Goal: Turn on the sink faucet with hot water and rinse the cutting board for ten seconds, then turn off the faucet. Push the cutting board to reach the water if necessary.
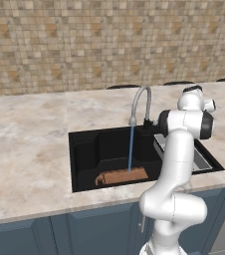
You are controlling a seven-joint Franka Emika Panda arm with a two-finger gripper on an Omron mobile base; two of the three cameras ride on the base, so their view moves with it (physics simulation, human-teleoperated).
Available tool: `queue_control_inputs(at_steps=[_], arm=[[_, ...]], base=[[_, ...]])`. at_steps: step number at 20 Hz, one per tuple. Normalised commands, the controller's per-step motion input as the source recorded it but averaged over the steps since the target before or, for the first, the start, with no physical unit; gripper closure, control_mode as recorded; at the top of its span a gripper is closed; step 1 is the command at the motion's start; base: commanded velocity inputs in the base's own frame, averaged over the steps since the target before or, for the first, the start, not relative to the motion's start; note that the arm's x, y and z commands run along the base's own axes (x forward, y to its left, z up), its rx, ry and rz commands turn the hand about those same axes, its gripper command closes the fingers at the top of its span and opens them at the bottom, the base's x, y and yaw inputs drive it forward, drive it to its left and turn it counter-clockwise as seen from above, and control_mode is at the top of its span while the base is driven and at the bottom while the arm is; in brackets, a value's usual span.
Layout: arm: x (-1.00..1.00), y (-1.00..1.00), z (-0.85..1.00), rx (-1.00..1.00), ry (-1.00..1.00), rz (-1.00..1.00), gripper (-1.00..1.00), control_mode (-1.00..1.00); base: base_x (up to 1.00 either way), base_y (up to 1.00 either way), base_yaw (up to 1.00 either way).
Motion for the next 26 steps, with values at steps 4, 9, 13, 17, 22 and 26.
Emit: queue_control_inputs(at_steps=[4,9,13,17,22,26], arm=[[0.00,0.00,0.00,0.00,0.00,0.00,-1.00,-1.00],[0.00,0.00,0.00,0.00,0.00,0.00,-1.00,-1.00],[0.00,0.00,0.00,0.00,0.00,0.00,-1.00,-1.00],[0.00,0.00,0.00,0.00,0.00,0.00,-1.00,-1.00],[-0.06,0.00,0.00,0.00,0.00,0.00,-1.00,-1.00],[-0.20,-0.09,0.00,0.00,0.00,-0.07,-1.00,-1.00]], base=[[0.00,0.00,0.00],[0.00,0.00,0.00],[0.00,0.00,0.00],[0.00,0.00,0.00],[0.00,0.00,0.00],[0.00,0.00,0.00]])
